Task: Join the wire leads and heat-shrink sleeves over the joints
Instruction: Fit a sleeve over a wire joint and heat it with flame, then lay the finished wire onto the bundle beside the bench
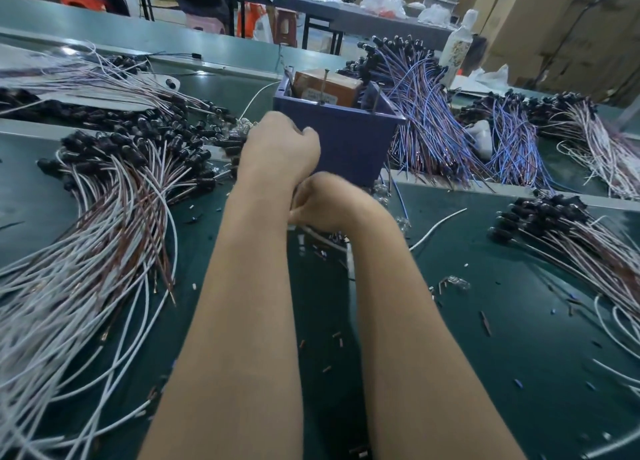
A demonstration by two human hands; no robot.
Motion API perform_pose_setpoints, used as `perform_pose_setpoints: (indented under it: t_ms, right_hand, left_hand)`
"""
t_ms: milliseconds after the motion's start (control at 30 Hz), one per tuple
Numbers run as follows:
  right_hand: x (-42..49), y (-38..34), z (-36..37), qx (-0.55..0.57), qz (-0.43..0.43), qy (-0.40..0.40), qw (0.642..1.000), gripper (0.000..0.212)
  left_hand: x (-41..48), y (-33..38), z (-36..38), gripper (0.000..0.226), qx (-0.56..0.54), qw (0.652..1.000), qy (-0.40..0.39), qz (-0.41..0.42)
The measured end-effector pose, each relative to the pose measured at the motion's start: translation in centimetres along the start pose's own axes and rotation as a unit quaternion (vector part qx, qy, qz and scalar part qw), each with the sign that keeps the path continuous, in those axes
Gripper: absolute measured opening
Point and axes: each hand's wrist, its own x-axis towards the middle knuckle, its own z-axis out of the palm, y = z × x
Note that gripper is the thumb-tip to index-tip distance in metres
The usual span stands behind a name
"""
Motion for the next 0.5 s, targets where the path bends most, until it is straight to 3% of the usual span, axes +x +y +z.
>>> perform_pose_setpoints:
  t_ms: [133,233,300,400,500]
  right_hand:
    - [-0.4,2.0,-2.1,0.161,0.043,0.191,0.967,0.018]
    - [-1.5,1.9,-2.8,0.158,0.002,0.209,0.965,0.007]
    - [-2.5,1.9,-3.5,0.149,-0.015,0.190,0.970,0.008]
    - [-5.2,3.0,-5.8,0.103,-0.013,0.178,0.979,0.013]
    - [-10.0,5.5,-9.2,0.073,0.015,0.197,0.978,0.018]
  left_hand:
    - [0.3,-0.3,0.3,0.042,0.031,0.997,-0.067,-0.030]
    - [-0.4,0.6,1.0,0.047,-0.005,0.996,-0.088,-0.022]
    - [-0.9,1.4,1.4,0.032,-0.031,0.997,-0.069,0.007]
    - [-1.7,2.9,2.1,0.026,-0.206,0.977,-0.050,0.008]
    - [-2.1,5.6,2.4,0.027,-0.409,0.911,-0.019,-0.049]
